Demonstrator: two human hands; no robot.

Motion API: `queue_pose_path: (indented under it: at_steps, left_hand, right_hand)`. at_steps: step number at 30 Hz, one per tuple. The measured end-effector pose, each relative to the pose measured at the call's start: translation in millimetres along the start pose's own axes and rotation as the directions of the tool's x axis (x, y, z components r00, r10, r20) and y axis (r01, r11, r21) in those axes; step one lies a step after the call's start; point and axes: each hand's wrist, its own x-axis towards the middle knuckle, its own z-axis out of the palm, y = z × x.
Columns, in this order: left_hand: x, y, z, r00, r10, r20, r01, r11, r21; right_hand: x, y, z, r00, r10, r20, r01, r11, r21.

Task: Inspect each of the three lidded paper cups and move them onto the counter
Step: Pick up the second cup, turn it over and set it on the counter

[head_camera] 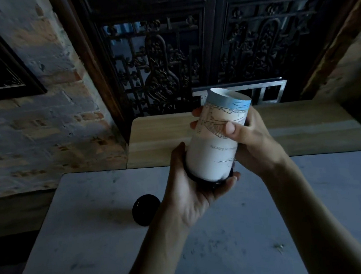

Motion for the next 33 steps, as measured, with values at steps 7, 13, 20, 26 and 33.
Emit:
queue_pose_path:
  at_steps: [7,13,20,26,33]
  left_hand:
    - [7,-2,3,0.947,0.306,-0.101,-0.288,0.944,0.158]
    - [12,-3,4,0.916,0.386,-0.111,-0.353,0.905,0.239]
    - [8,6,4,0.967,0.250,-0.041,-0.237,0.952,0.194]
    - [8,3,9,0.916,0.399,-0.051,-0.369,0.884,0.287]
    - [2,12,8,0.986,0.156,-0.050,-0.146,0.975,0.168]
  right_hand:
    - [6,5,7,0.980,-0.049,-0.195,0.037,0.997,-0.066]
    - [6,2,16,0.972,-0.055,-0.227,0.054,0.998,-0.012]
    - [7,-4,7,0.995,-0.007,-0.104,0.015,0.997,0.077]
    - [7,5,17,0.955,-0.063,-0.289,0.083,0.995,0.057]
    - [5,-3,9,0.985,-0.001,-0.173,0.019,0.994,0.105]
